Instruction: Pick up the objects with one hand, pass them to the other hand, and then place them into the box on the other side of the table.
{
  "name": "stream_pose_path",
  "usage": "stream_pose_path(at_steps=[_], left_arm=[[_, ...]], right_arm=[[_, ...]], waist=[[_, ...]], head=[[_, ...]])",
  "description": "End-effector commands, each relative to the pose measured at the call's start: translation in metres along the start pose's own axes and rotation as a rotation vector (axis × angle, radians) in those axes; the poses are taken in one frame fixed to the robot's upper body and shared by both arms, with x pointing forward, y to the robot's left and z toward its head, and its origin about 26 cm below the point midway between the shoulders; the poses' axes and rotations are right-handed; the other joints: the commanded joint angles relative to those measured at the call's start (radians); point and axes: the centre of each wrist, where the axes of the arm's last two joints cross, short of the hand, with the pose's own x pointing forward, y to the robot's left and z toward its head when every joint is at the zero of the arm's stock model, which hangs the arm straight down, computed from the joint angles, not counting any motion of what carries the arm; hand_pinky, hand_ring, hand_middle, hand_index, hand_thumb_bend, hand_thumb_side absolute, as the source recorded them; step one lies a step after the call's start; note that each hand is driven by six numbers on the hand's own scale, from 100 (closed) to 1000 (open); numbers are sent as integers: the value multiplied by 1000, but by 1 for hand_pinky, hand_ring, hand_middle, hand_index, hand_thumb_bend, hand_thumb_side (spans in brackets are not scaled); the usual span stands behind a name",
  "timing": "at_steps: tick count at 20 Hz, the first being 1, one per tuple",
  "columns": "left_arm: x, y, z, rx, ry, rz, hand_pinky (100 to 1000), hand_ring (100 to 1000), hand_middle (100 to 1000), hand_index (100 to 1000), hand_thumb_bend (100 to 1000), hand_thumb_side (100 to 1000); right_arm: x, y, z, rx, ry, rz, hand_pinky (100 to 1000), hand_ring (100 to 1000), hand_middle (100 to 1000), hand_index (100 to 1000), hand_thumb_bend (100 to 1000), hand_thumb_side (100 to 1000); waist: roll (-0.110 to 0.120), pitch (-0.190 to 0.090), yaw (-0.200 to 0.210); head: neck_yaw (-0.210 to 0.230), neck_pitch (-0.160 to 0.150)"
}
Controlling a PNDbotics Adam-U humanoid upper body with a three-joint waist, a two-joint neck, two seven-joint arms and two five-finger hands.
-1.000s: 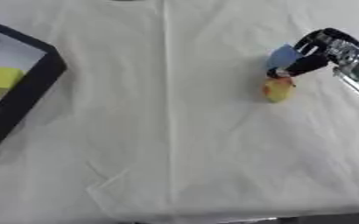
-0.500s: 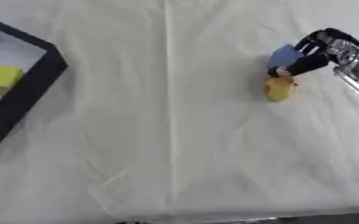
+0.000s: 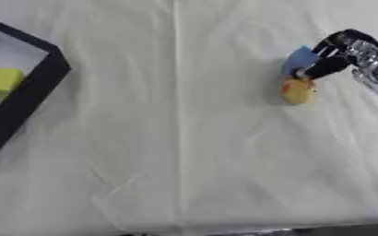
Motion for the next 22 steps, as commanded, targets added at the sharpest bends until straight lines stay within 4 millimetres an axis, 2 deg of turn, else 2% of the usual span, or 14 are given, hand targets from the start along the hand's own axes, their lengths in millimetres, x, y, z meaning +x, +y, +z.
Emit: stream_pose_path(at_steps=[1,3,13,22], left_arm=[[3,9,0,25,-13,-18,803,712,618,734,227,498],[3,9,0,23,-13,-19,803,712,618,734,224,501],[2,8,0,17,-11,-23,802,712,619,734,220,506],[0,7,1,13,-5,-33,802,713,620,735,220,504]], right_arm=[[0,-10,0,-38,23,-15,702,681,590,683,389,100],[0,-12,-1,-49,30,-28,690,660,573,667,351,100],[0,-15,-1,-91,40,-102,641,608,519,615,331,100],[12,-25,17,-149,-14,-154,605,587,498,595,315,100]], waist=[[-12,3,0],[-12,4,0],[-12,1,-1],[-13,-6,-11]], head=[[-3,-2],[-3,-2],[-5,-2],[-1,-2]])
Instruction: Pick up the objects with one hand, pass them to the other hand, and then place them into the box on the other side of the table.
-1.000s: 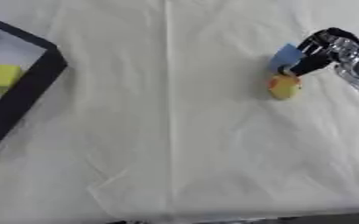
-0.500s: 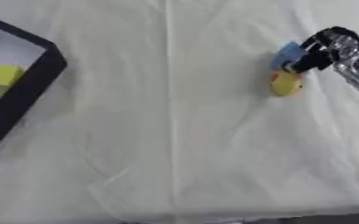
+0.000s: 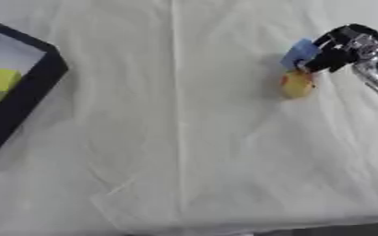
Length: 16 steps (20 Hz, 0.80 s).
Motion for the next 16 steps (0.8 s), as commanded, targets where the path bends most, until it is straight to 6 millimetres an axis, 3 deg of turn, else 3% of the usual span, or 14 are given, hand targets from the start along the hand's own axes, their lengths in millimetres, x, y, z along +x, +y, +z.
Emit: stream_pose_path(at_steps=[1,9,16], left_arm=[[-1,10,0,25,-3,-27,802,713,620,735,220,504],[-2,11,1,25,-1,-34,802,714,620,736,225,497],[-3,14,3,28,-3,-36,801,713,620,735,228,488]], right_arm=[[12,-18,10,-116,6,19,602,586,498,595,315,100],[24,-23,28,-161,-65,7,582,577,493,591,311,100],[40,-25,55,-187,-171,-12,545,561,484,584,310,100]], waist=[[-13,-8,-1],[-10,-15,-8],[-2,-26,-16]], head=[[3,-2],[9,-2],[18,-2]])
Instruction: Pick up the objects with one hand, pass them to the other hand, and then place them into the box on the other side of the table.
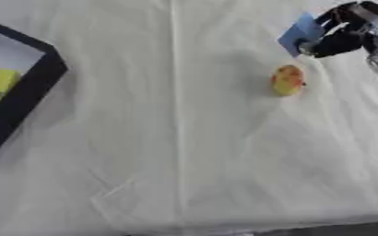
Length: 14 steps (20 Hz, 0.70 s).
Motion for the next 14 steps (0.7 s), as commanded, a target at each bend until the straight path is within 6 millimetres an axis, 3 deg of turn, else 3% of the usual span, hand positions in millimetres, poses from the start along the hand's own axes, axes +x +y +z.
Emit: stream_pose_path(at_steps=[1,14], left_arm=[[0,16,2,39,-10,-30,801,714,620,735,230,486],[1,28,8,82,-20,4,799,708,613,733,221,471]], right_arm=[[17,-13,13,-160,23,53,537,557,482,581,309,100],[17,5,14,-168,-233,-79,470,519,462,562,310,100]], waist=[[-1,-26,-2],[25,-41,-14]], head=[[5,-2],[12,-2]])
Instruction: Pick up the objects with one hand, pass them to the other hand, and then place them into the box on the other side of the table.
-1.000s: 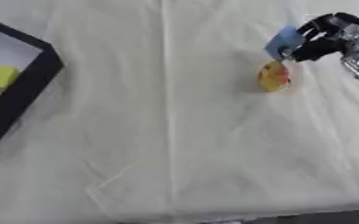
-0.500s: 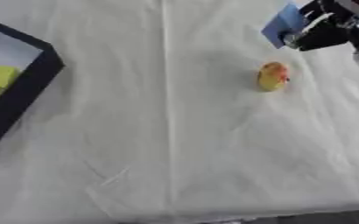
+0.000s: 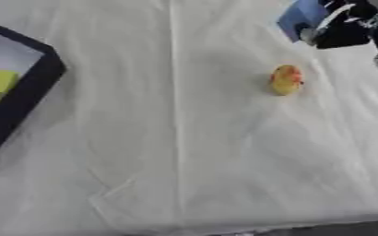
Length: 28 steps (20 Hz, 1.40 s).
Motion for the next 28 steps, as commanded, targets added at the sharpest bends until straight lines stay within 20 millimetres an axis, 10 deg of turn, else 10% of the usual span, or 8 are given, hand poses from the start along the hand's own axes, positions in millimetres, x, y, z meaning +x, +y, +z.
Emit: stream_pose_path(at_steps=[1,28], left_arm=[[2,19,3,54,-17,-10,799,707,613,733,221,470],[51,59,31,147,-261,105,783,683,592,723,160,459]], right_arm=[[8,-1,2,-63,-86,-32,467,518,461,561,310,100],[11,75,19,17,-332,-169,433,495,453,552,301,100]], waist=[[15,-39,-2],[29,-51,4]], head=[[4,-2],[-8,-2]])
